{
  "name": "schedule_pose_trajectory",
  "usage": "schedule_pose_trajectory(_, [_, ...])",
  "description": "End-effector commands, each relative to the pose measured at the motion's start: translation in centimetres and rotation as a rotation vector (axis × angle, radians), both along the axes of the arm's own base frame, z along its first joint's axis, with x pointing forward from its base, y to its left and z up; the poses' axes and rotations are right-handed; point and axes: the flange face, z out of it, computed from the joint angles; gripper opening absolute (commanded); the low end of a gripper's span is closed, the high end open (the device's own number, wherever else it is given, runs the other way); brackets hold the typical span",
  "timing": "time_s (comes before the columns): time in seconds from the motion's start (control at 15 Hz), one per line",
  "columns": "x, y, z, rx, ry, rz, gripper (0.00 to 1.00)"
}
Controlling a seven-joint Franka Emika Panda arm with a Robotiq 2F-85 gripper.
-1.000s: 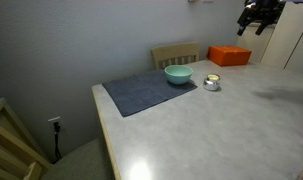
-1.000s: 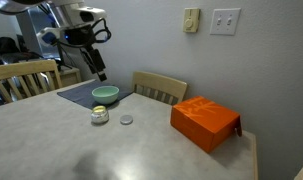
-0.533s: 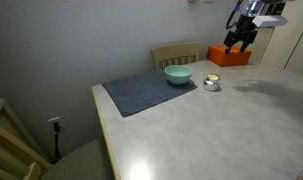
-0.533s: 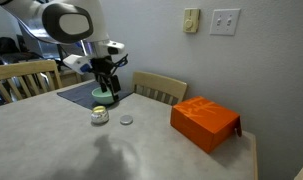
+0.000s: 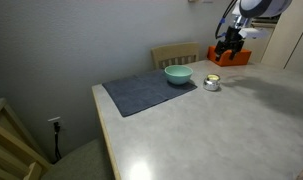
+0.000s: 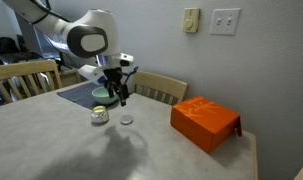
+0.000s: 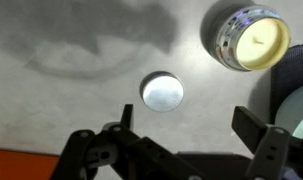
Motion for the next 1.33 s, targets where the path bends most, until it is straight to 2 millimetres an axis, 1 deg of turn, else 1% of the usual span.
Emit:
schedule_pose_trajectory(0.0, [1.8, -0.7, -1.3, 0.018, 0.006, 0.007, 1.0])
schedule_pose_trajectory(0.13, [2.5, -1.0, -2.5, 0.014, 0.023, 0.002, 1.0])
schedule_pose_trajectory(0.27, [2.7, -0.9, -3.6, 0.015, 0.056, 0.02, 1.0])
schedule_pose_trajectory(0.33, [2.0, -0.4, -2.8, 0.003, 0.018, -0.004, 1.0])
schedule_pose_trajectory(0.47, [2.3, -0.4, -3.8, 0.004, 0.037, 0.002, 1.0])
schedule_pose_trajectory(0.8, [2.6, -0.4, -4.0, 0.009, 0.03, -0.02, 1.0])
schedule_pose_trajectory(0.87, [2.9, -0.6, -4.5, 0.014, 0.039, -0.029, 1.0])
schedule_pose_trajectory(1.0, [3.2, -0.3, -5.2, 0.02, 0.059, -0.04, 1.0])
schedule_pose_trajectory(1.27, [4.1, -0.1, -6.2, 0.03, 0.061, -0.017, 1.0])
